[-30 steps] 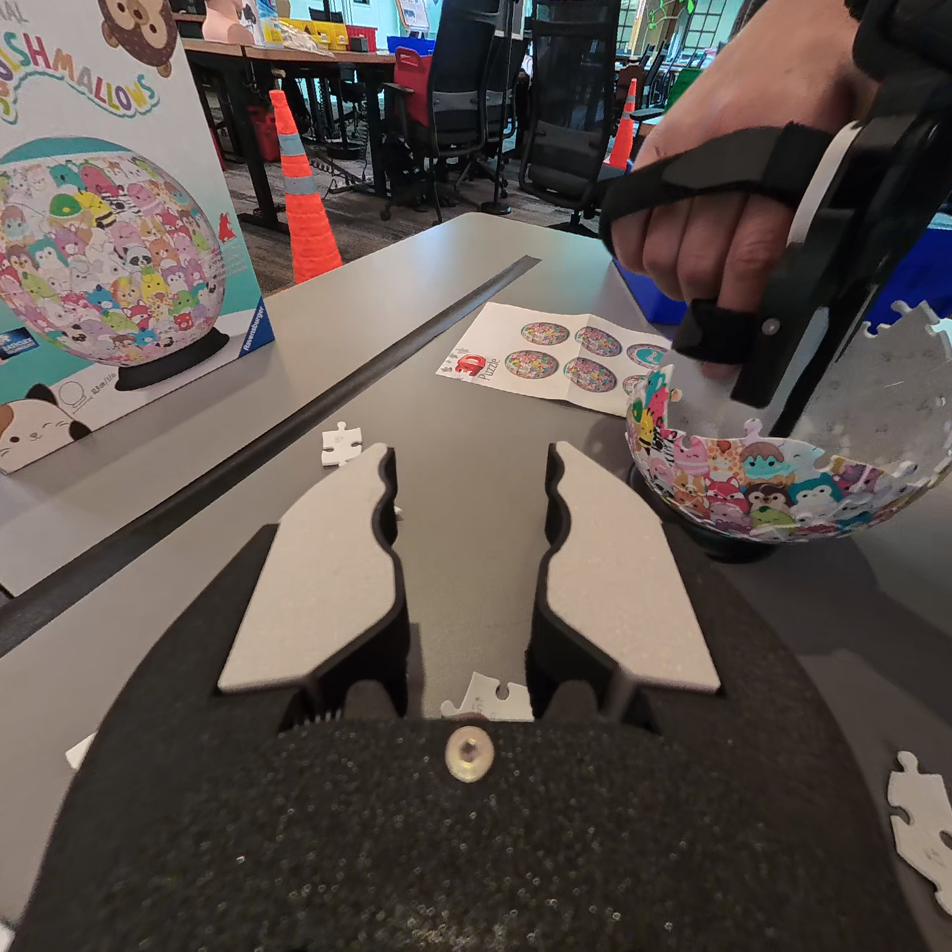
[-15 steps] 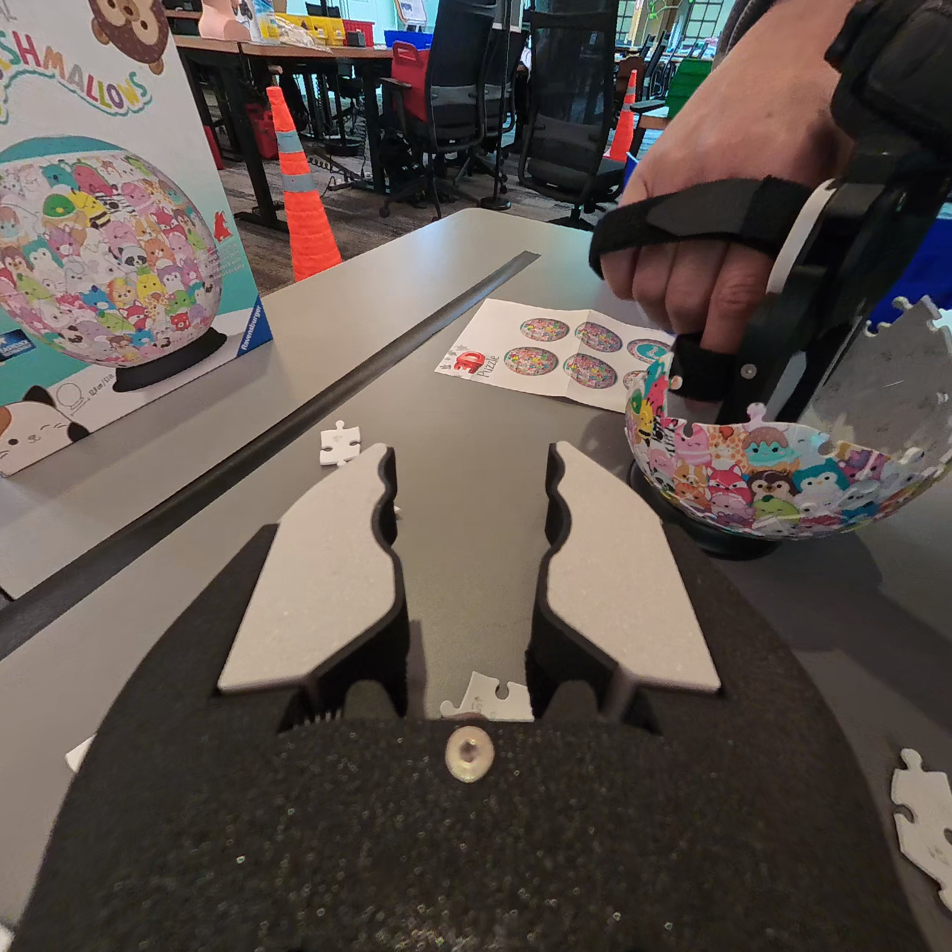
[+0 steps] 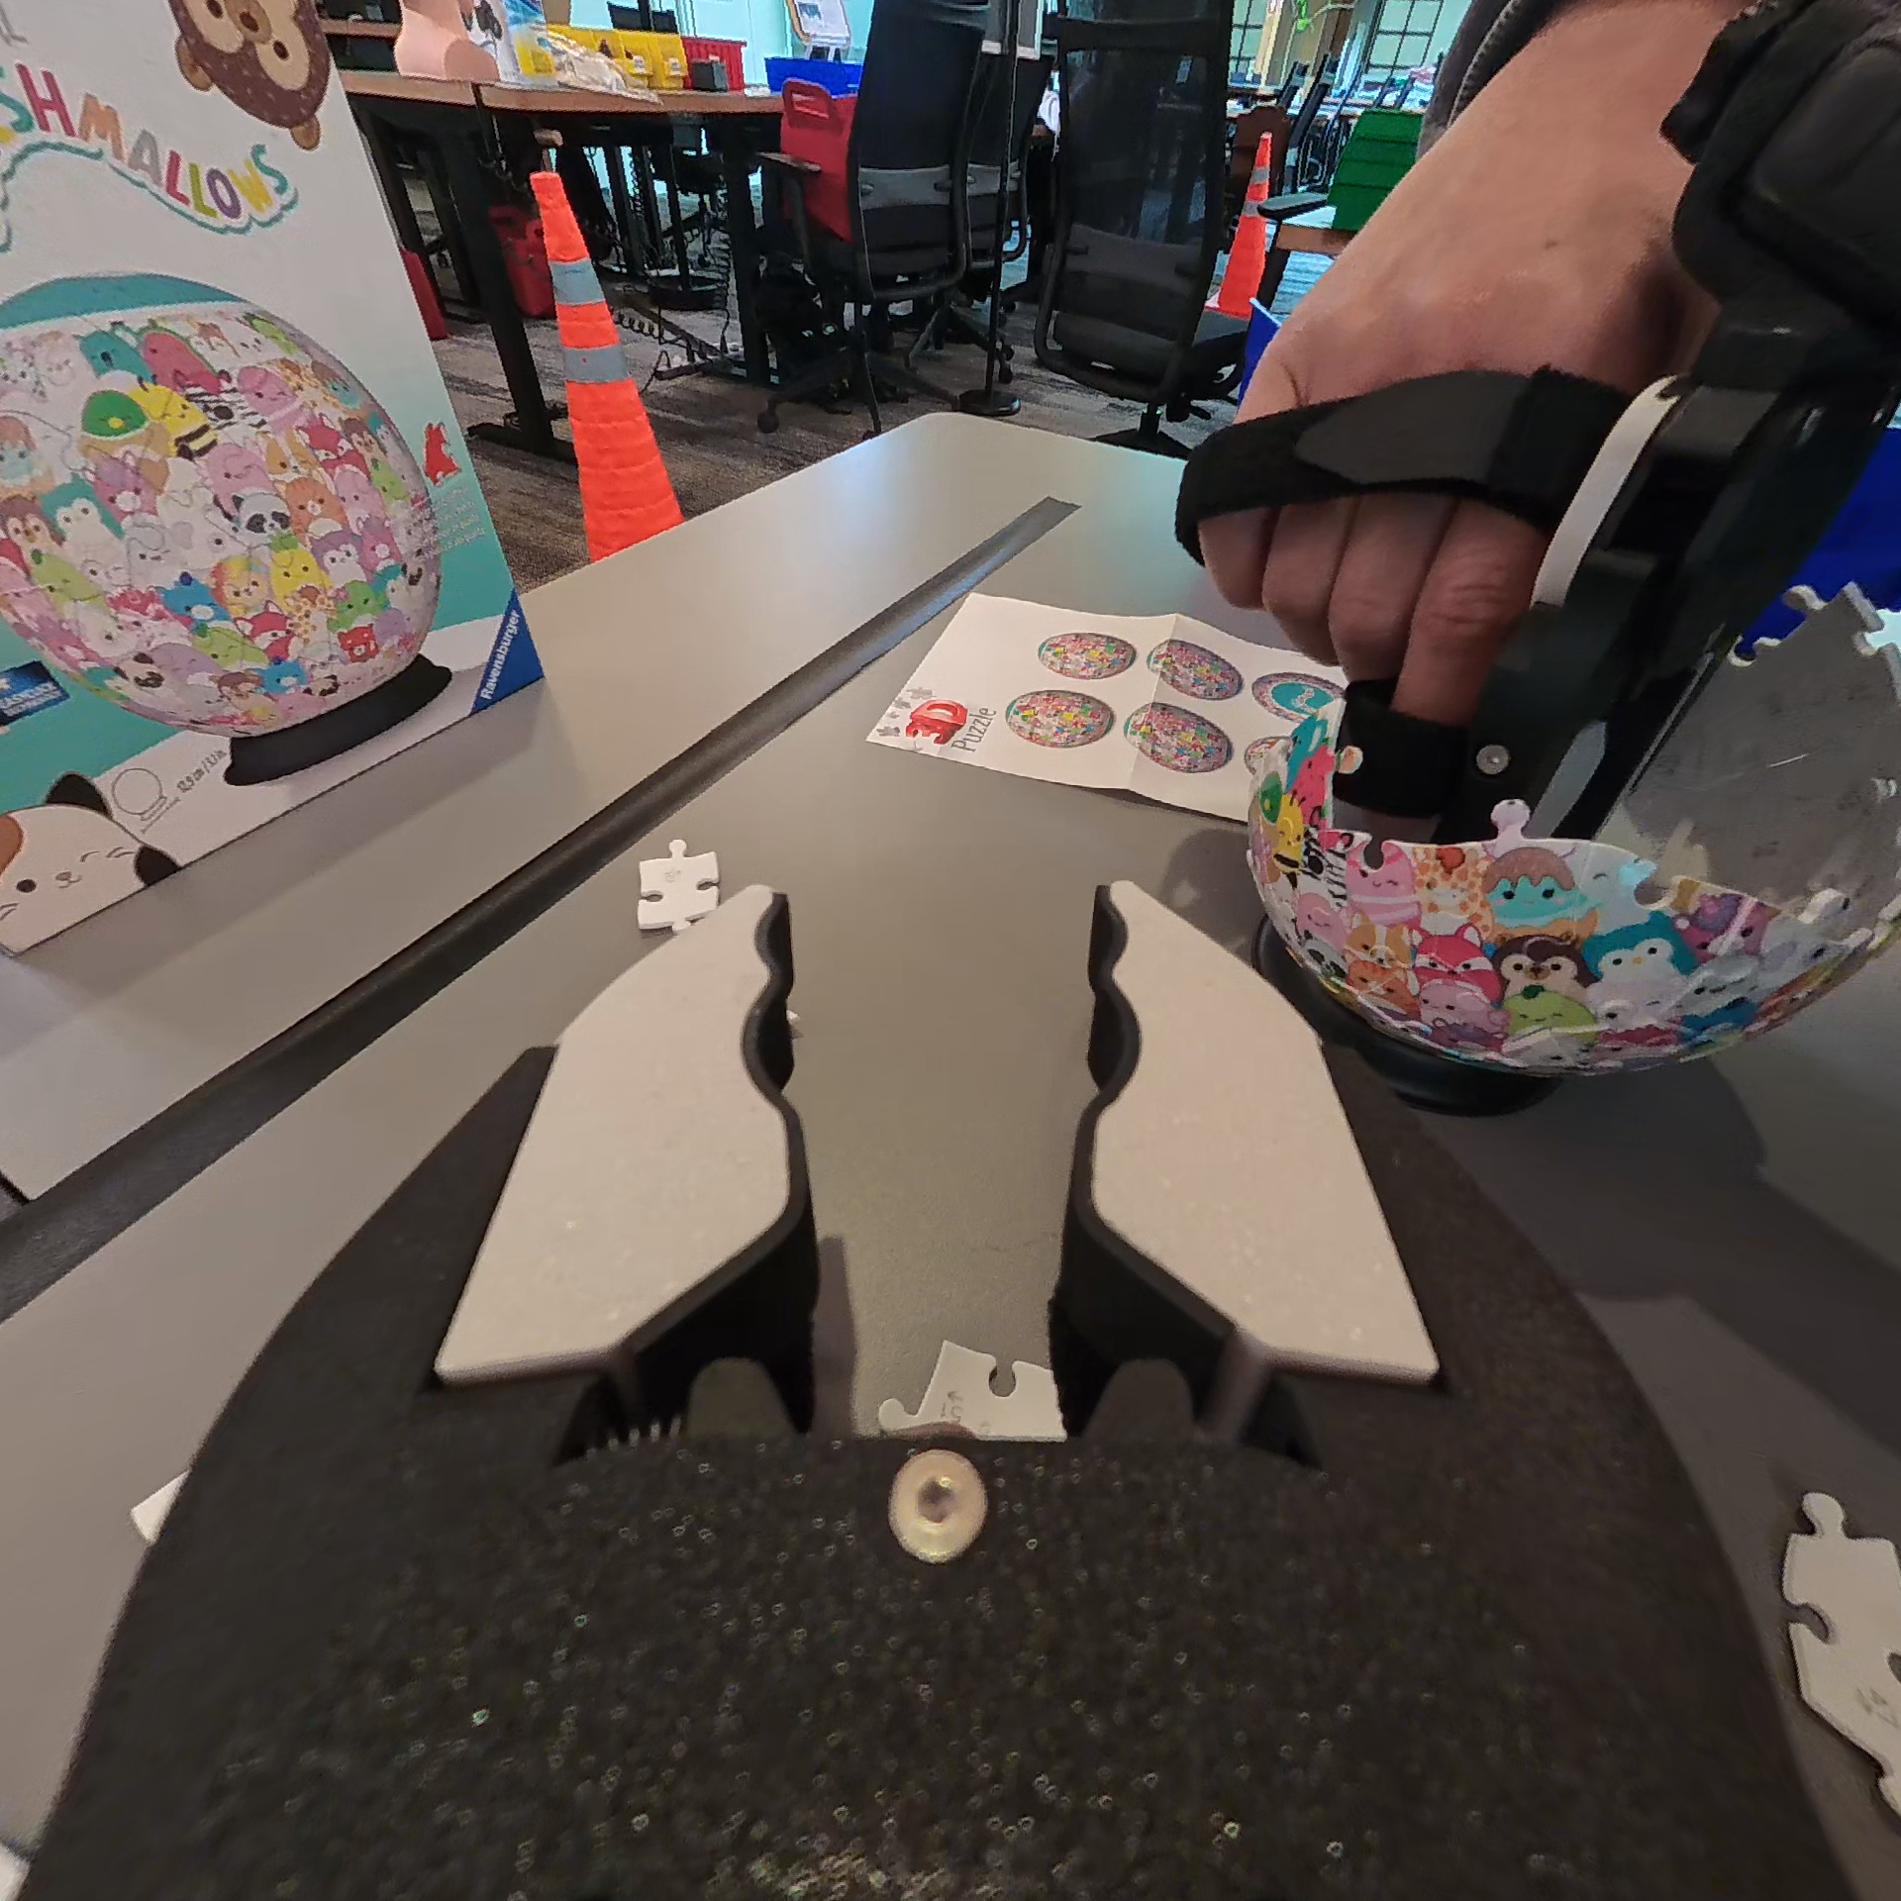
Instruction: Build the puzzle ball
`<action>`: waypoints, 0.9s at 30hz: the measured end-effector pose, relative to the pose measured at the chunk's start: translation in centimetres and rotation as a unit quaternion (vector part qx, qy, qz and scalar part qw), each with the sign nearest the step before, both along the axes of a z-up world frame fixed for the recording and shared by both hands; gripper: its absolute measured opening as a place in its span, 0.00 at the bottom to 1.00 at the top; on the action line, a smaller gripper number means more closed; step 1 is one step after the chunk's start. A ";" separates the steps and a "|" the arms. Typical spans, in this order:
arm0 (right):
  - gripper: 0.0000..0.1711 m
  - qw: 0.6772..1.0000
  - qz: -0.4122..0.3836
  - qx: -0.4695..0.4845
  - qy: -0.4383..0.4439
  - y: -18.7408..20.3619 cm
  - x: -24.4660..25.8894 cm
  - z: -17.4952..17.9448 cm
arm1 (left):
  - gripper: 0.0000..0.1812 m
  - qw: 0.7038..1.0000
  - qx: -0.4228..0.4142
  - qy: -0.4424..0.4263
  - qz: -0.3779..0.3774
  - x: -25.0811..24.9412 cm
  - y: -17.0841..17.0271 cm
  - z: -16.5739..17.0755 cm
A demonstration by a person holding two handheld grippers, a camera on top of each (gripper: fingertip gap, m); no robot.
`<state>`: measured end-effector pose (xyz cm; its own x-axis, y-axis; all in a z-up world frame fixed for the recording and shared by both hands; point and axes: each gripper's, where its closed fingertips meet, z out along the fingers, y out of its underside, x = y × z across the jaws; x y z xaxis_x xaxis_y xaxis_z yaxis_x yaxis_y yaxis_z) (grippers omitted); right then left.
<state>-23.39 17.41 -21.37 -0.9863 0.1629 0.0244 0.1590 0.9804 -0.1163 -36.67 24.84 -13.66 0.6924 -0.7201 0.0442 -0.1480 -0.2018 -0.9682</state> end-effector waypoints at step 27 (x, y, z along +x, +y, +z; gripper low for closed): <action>0.19 0.855 -0.476 -0.056 0.198 -3.4 11.4 12.1 | 0.29 0.998 0.054 0.034 0.005 1.1 -1.0 1.3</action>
